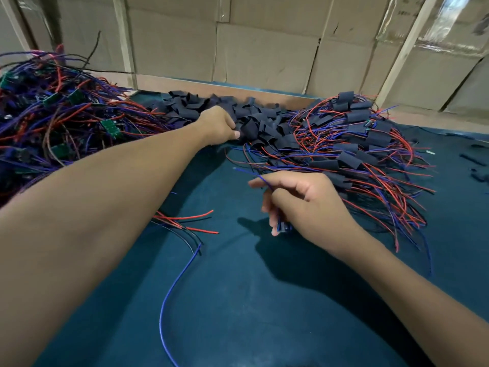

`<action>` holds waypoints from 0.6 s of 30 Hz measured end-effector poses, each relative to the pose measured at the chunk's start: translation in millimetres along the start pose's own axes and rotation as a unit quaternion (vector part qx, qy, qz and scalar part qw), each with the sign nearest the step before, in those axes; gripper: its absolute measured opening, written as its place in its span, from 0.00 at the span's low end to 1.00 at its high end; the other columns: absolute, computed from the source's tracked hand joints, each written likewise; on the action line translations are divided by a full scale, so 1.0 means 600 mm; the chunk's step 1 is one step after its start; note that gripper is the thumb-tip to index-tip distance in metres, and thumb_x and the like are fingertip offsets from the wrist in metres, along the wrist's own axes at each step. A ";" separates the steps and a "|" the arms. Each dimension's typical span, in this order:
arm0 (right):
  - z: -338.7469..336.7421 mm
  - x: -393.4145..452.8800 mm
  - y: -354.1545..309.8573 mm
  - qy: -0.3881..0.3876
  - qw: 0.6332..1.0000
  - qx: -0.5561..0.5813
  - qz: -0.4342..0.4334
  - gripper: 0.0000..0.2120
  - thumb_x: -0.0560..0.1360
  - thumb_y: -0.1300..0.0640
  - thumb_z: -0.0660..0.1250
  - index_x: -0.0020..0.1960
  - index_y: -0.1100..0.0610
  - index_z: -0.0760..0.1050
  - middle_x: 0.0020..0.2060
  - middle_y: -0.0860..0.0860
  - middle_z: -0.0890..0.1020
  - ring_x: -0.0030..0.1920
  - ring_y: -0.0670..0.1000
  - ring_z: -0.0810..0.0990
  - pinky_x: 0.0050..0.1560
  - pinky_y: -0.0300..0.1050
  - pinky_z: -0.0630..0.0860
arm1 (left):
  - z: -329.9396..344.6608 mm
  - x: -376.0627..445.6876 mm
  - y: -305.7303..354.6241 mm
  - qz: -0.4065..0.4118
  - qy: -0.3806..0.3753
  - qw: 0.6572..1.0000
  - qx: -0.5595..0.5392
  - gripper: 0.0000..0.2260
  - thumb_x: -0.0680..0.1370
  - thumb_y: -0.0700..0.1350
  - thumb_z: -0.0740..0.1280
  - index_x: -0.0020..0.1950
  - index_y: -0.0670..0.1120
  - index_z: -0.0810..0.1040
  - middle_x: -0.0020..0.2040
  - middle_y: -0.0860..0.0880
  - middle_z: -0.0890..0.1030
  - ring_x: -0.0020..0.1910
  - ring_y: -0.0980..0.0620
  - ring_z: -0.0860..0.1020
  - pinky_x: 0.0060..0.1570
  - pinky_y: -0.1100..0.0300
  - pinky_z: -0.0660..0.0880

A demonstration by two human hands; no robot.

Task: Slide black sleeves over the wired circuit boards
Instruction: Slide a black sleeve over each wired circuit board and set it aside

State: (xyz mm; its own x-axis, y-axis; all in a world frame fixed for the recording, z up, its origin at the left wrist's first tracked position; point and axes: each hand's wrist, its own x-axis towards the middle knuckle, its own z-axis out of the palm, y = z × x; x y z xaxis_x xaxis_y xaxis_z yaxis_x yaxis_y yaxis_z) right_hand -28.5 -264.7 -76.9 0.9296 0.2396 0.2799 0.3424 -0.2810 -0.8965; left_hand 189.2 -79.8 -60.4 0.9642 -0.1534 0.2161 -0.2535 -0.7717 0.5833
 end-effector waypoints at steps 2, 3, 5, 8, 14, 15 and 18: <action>-0.006 0.001 -0.006 0.012 1.000 0.004 -0.011 0.19 0.72 0.61 0.56 0.51 0.53 0.85 0.29 0.54 0.75 0.23 0.55 0.75 0.25 0.38 0.70 | 0.008 0.001 -0.005 -0.014 0.035 0.999 -0.026 0.11 0.74 0.47 0.77 0.50 0.41 0.85 0.44 0.49 0.79 0.45 0.54 0.76 0.47 0.63 0.70; -0.009 0.001 -0.009 0.016 1.000 0.009 -0.012 0.19 0.74 0.60 0.57 0.52 0.53 0.86 0.27 0.51 0.72 0.23 0.55 0.71 0.24 0.39 0.67 | 0.011 0.001 -0.006 -0.019 0.049 0.998 -0.027 0.10 0.73 0.47 0.78 0.47 0.42 0.85 0.42 0.49 0.79 0.43 0.54 0.76 0.46 0.62 0.70; -0.016 0.001 -0.010 0.024 1.000 0.014 -0.010 0.16 0.76 0.57 0.59 0.51 0.53 0.86 0.25 0.43 0.67 0.26 0.51 0.64 0.25 0.42 0.59 | 0.016 0.000 -0.002 -0.013 0.060 0.998 -0.004 0.10 0.72 0.48 0.79 0.42 0.45 0.80 0.41 0.47 0.75 0.41 0.51 0.73 0.44 0.60 0.69; -0.015 0.000 -0.012 0.036 0.999 -0.025 -0.011 0.13 0.80 0.50 0.62 0.48 0.51 0.85 0.24 0.43 0.62 0.27 0.46 0.60 0.29 0.41 0.58 | 0.018 -0.006 0.006 -0.009 0.054 0.998 0.042 0.16 0.71 0.50 0.78 0.50 0.45 0.76 0.47 0.46 0.75 0.46 0.48 0.73 0.45 0.57 0.71; -0.013 0.000 -0.014 0.105 0.985 -0.107 -0.082 0.14 0.82 0.50 0.66 0.41 0.53 0.83 0.22 0.42 0.65 0.26 0.43 0.61 0.29 0.36 0.60 | -0.007 -0.076 0.030 0.068 0.026 0.988 0.136 0.24 0.75 0.45 0.69 0.69 0.43 0.67 0.45 0.43 0.77 0.46 0.39 0.78 0.44 0.50 0.76; -0.017 0.001 -0.015 0.120 0.984 -0.103 -0.086 0.13 0.82 0.51 0.68 0.41 0.54 0.83 0.22 0.42 0.65 0.26 0.42 0.61 0.29 0.34 0.59 | -0.016 -0.099 0.031 0.079 0.019 0.989 0.120 0.26 0.74 0.45 0.68 0.71 0.45 0.66 0.44 0.44 0.77 0.47 0.39 0.78 0.46 0.50 0.77; -0.021 0.003 -0.024 0.156 0.978 -0.092 -0.101 0.10 0.79 0.52 0.72 0.41 0.55 0.83 0.23 0.40 0.69 0.26 0.42 0.63 0.29 0.30 0.59 | -0.044 -0.176 0.017 0.128 0.045 0.988 0.070 0.28 0.73 0.45 0.69 0.72 0.51 0.67 0.51 0.46 0.83 0.51 0.43 0.80 0.56 0.51 0.77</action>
State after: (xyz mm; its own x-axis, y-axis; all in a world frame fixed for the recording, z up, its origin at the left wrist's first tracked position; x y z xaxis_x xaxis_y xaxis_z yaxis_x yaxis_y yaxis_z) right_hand -29.7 -272.0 -59.3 0.8267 0.0210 0.5623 0.5160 -0.4267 -0.7427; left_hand 82.9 -55.2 -56.2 0.8573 -0.3051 0.4146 -0.4697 -0.7933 0.3875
